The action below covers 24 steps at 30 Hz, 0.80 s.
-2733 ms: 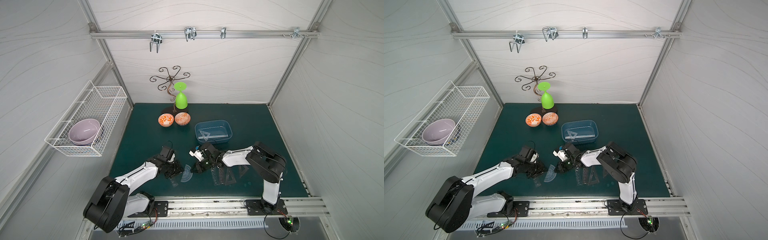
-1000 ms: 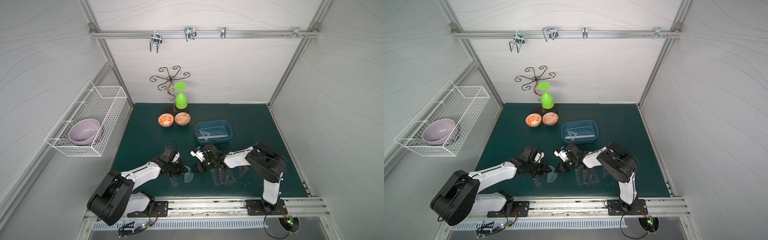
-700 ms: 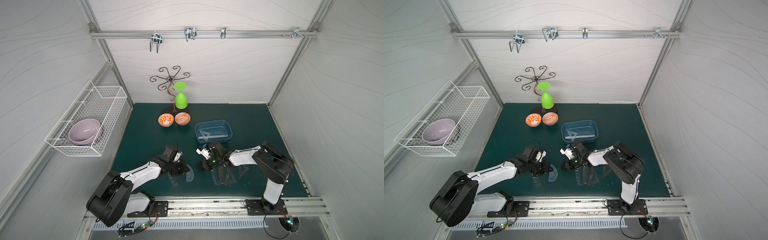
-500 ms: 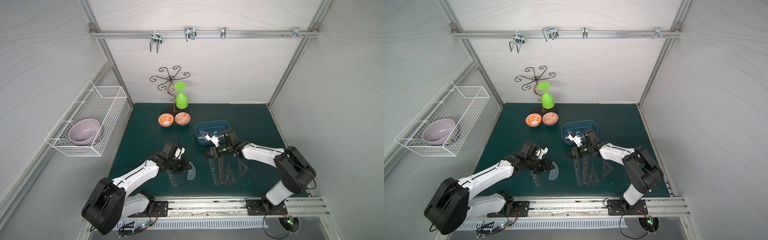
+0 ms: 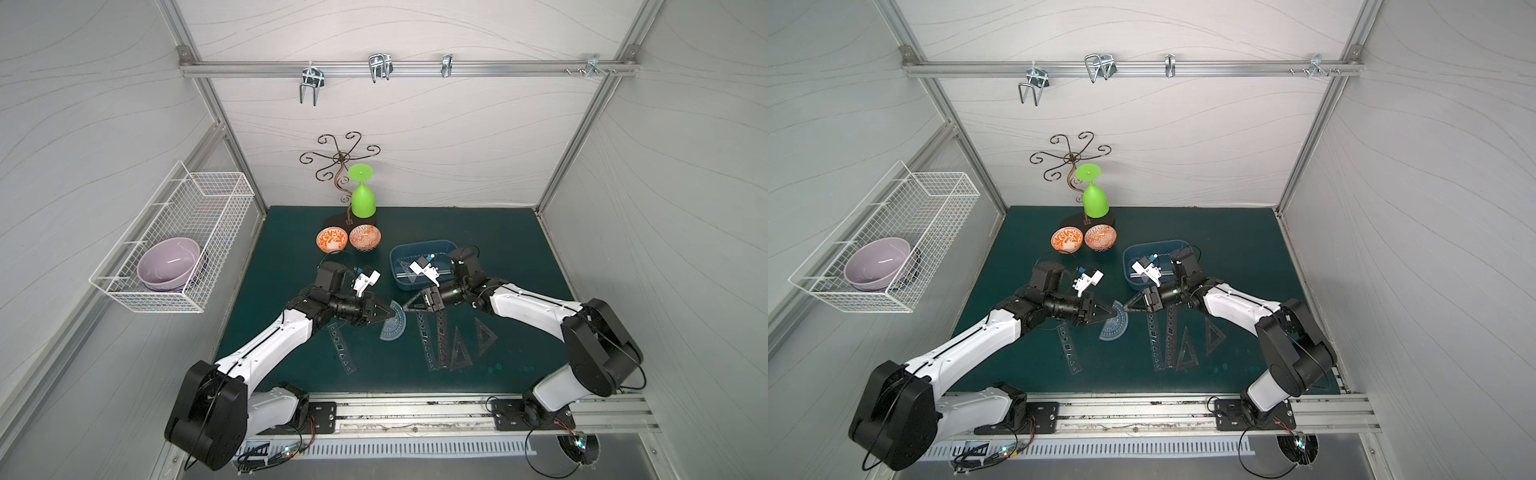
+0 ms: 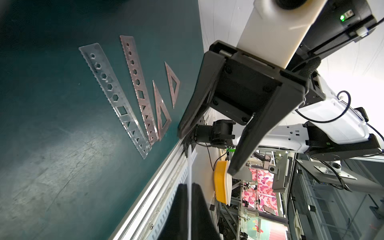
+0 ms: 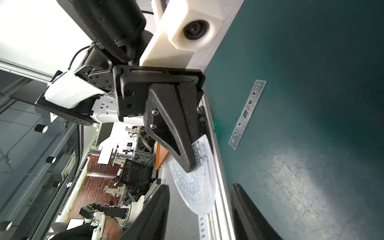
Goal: Put the scattered rulers into the storage box
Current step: Pick up the ruler from the center of the board.
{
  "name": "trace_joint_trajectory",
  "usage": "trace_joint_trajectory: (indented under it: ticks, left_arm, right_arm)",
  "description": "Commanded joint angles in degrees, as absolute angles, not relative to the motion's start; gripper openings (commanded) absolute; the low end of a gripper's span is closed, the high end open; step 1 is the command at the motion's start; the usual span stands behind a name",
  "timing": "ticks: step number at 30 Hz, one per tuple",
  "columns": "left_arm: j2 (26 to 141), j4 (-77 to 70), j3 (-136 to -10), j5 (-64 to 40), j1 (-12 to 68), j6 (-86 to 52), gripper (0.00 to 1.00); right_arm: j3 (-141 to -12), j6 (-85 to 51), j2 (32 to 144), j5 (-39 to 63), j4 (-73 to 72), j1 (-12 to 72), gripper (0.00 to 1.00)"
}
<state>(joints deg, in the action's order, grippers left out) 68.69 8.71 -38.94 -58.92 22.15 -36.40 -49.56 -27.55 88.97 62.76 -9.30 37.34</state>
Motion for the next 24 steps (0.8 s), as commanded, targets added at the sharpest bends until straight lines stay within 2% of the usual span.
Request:
trace_joint_trajectory:
  ticks: [1,5,11,16,17,18,19,20,24]
  left_arm:
    - [69.05,3.25,-39.89,-62.07,21.97,-36.33,0.0]
    - [69.22,2.99,-40.08,-61.96,21.97,-35.77,0.0]
    - [69.96,3.28,-40.6,-61.37,21.97,-34.47,0.0]
    - [70.98,6.96,-42.42,-58.67,21.9,-31.21,0.0]
    - [71.53,10.5,-44.06,-56.76,21.73,-29.25,0.12]
    - [72.1,16.01,-46.72,-53.55,21.71,-27.06,0.35]
    - [72.66,21.3,-49.52,-49.14,21.71,-25.19,0.48]
    - [73.18,25.63,-52.38,-44.72,21.71,-23.6,0.55]
    - [73.99,32.67,-57.08,-27.55,21.02,-20.9,0.72]
  right_arm:
    - [-50.46,-30.06,90.74,65.04,-11.43,38.33,0.52]
    - [-50.96,-31.38,91.34,65.54,-12.52,38.31,0.46]
    - [-50.87,-34.82,91.84,66.54,-16.01,37.75,0.15]
    - [-51.02,-35.78,92.09,64.84,-15.58,36.1,0.0]
    - [-51.07,-35.78,92.13,63.61,-15.13,34.9,0.0]
    - [-51.26,-35.6,92.39,62.27,-14.62,33.62,0.0]
    - [-52.03,-34.77,93.01,60.83,-13.44,32.34,0.0]
    - [-53.33,-34.0,94.03,58.8,-11.54,30.6,0.0]
    - [-58.87,-31.23,99.13,49.21,-7.21,23.98,0.0]
